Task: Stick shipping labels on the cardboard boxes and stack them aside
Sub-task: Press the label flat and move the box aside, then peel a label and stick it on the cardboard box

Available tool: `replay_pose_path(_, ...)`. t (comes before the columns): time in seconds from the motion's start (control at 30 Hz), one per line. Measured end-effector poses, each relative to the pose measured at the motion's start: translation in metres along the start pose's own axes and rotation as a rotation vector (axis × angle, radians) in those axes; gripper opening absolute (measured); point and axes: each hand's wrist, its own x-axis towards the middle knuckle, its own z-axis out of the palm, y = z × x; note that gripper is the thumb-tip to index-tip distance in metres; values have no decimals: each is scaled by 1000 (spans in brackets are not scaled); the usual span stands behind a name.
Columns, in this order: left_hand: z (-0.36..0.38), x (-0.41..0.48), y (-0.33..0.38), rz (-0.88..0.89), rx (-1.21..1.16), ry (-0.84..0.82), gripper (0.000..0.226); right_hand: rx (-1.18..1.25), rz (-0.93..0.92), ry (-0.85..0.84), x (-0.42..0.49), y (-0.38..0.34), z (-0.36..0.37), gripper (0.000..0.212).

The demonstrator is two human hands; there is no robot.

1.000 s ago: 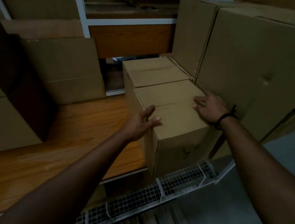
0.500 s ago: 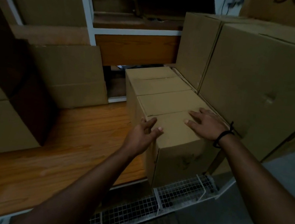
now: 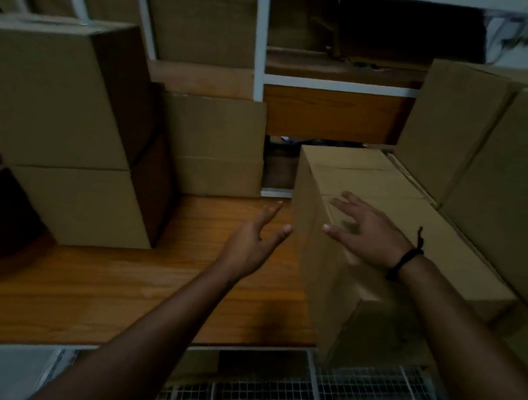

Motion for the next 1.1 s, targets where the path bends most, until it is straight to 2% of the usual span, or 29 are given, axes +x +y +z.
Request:
replay_pose_path(0.2, -116, -12, -62, -51, 21, 271, 80, 24, -205, -86, 52, -106, 46, 65)
replay_pose_path(0.3, -176, -18, -92, -69, 28, 348, 77, 42, -308, -73, 75, -160, 67, 67)
replay_pose_path(0.43, -264, -18, -128, 19, 127, 482, 74, 51, -349, -64, 110, -227, 90, 72)
replay_pose_path(0.6, -369, -1, -157, 151, 267, 598, 70, 152, -346, -4, 149, -309, 106, 92)
replay_pose_path(0.77, -443, 35, -176, 194, 290, 653, 85, 255, -341, 211, 179, -383, 92, 102)
replay_pose_path(0.9, -471, 62, -167, 157, 312, 701, 104, 260, -292, 318, 204, -416, 79, 110)
replay_pose_path(1.0, -487, 81, -159, 155, 250, 691, 110, 241, -223, 367, 223, -429, 69, 116)
replay_pose_path(1.1, -500, 92, -156, 191, 208, 657, 114, 287, -152, 387, 237, -435, 60, 109)
